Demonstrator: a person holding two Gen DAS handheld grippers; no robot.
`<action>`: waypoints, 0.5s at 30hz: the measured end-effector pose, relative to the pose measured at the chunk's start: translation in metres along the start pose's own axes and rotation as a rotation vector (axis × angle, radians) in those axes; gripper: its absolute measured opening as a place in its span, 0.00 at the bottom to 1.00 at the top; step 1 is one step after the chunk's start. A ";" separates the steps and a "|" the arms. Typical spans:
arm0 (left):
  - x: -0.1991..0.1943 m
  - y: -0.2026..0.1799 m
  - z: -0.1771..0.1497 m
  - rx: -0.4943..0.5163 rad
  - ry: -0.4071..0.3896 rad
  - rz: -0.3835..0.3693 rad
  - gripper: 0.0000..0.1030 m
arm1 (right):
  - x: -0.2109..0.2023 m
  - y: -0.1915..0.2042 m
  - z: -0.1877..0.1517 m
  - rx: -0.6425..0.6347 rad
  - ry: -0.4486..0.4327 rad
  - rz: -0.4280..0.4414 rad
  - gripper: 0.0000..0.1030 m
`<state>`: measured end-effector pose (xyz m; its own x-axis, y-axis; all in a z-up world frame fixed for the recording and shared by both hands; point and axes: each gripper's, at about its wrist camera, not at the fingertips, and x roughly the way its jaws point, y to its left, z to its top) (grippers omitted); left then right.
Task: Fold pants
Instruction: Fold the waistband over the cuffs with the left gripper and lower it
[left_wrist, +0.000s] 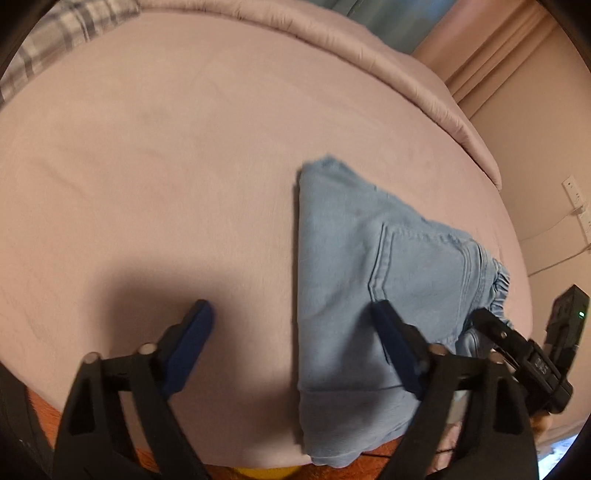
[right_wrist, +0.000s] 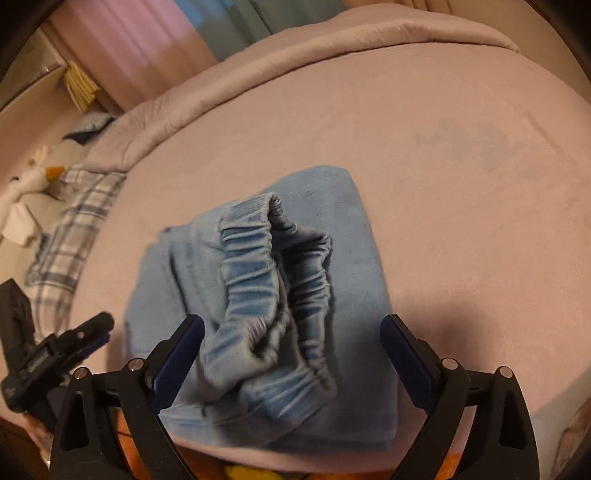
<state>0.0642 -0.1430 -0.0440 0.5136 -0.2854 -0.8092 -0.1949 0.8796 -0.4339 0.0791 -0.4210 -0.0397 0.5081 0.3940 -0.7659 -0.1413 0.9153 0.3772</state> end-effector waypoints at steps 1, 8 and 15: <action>-0.001 0.000 -0.001 -0.010 -0.002 -0.014 0.77 | 0.003 -0.001 0.001 -0.003 0.001 0.000 0.94; 0.014 -0.004 -0.002 -0.078 0.072 -0.233 0.43 | 0.017 -0.013 0.009 -0.014 0.023 0.031 0.98; 0.000 -0.030 -0.001 0.008 0.013 -0.179 0.24 | 0.011 -0.010 0.008 -0.025 0.032 0.133 0.62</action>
<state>0.0690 -0.1703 -0.0314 0.5286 -0.4427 -0.7243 -0.0945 0.8173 -0.5685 0.0929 -0.4261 -0.0475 0.4562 0.5138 -0.7265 -0.2271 0.8567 0.4632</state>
